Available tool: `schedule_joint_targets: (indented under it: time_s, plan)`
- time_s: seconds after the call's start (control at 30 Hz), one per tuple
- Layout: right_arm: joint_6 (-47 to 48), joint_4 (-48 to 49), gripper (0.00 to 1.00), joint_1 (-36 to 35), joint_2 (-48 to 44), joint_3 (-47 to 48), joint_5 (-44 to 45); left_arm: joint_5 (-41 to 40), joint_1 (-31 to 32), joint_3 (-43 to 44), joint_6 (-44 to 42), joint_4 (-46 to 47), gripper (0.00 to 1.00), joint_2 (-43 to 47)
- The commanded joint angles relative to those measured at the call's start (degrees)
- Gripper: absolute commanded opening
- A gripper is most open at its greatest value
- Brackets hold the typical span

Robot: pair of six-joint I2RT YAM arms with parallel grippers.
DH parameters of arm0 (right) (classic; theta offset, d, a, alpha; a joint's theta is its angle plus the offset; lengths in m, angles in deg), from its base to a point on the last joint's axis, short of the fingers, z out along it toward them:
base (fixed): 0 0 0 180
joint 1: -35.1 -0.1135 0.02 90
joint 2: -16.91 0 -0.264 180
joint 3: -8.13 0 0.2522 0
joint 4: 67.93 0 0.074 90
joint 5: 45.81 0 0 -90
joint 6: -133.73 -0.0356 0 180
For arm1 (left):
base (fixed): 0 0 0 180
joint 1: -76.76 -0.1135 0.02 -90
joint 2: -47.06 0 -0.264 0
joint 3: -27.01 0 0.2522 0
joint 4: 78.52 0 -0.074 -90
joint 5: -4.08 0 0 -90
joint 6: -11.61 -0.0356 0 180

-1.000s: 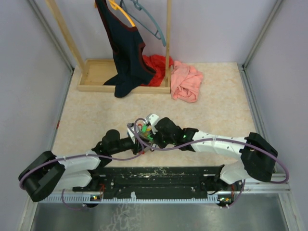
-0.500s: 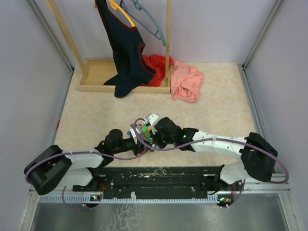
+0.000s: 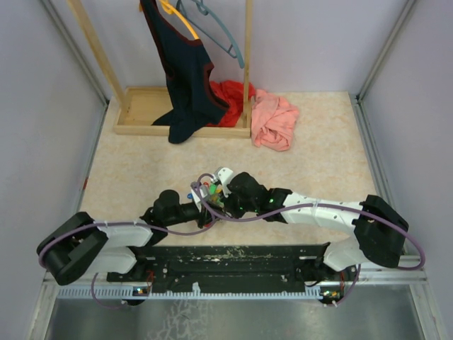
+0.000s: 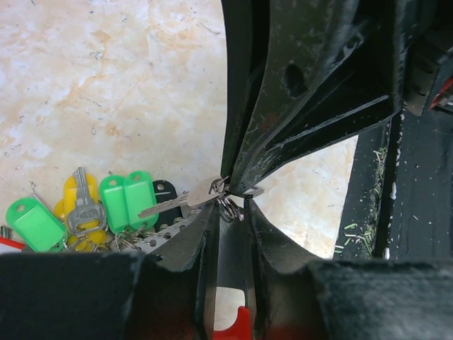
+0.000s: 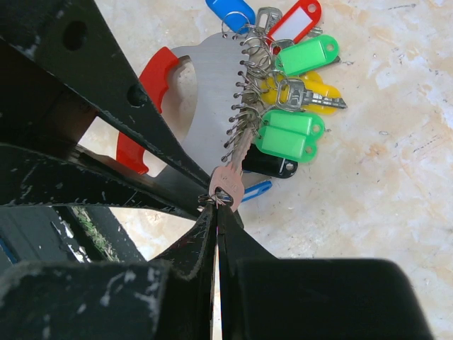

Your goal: Put the keys on the keyring

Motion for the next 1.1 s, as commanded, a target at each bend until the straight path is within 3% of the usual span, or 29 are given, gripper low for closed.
schedule_joint_targets:
  time_s: [0.0,0.3,0.47,1.07]
  plan:
    - [-0.12,3.18,0.0,0.33,-0.9,0.93,-1.2,-0.96,0.09,0.85,-0.22,2.53,0.25,-1.51]
    - [-0.2,3.11,0.0,0.36,-0.81,1.0,-2.48,-1.73,0.03,0.97,-0.78,1.9,0.16,-1.22]
    - [-0.61,2.46,0.0,0.43,-0.93,0.76,-1.18,-0.89,0.09,1.0,-1.52,2.37,0.01,-1.3]
    - [-6.94,0.07,0.0,6.86,1.63,-1.87,-5.29,-1.38,0.5,-2.05,-3.55,3.87,0.01,2.91]
